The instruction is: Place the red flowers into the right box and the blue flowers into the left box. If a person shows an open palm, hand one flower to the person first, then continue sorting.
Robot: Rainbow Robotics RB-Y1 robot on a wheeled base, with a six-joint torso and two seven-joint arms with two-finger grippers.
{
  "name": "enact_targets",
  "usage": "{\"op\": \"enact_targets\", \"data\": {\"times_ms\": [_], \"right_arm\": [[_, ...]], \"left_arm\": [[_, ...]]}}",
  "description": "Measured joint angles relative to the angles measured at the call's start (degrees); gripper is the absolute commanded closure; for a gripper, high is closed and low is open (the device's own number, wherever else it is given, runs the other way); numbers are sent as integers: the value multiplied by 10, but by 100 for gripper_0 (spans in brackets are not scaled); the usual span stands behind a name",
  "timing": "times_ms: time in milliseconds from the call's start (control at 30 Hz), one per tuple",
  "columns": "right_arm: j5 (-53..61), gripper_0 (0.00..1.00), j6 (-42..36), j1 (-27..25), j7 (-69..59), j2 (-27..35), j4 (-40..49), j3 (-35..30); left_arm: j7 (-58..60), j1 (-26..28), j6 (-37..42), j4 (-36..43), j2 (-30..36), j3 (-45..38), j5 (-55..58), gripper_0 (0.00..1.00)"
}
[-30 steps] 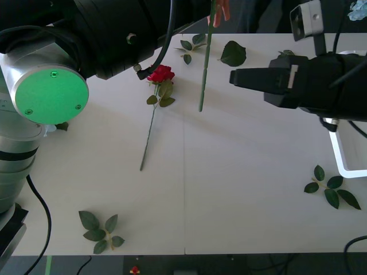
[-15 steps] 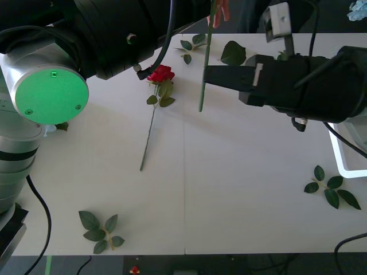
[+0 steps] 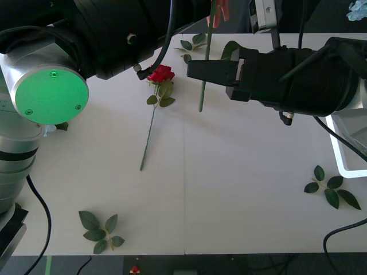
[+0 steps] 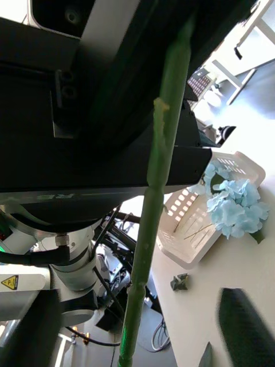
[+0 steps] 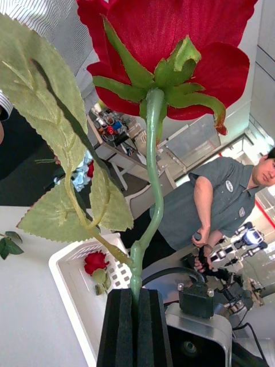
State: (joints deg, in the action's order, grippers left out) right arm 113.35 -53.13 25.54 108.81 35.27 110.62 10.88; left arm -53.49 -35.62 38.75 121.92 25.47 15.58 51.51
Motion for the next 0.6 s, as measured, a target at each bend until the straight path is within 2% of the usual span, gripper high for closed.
{"op": "enact_targets", "data": {"times_ms": [600], "right_arm": [[4, 100, 5, 0, 0, 0, 0, 2]], "left_arm": [[0, 0, 0, 0, 0, 0, 0, 100]]}}
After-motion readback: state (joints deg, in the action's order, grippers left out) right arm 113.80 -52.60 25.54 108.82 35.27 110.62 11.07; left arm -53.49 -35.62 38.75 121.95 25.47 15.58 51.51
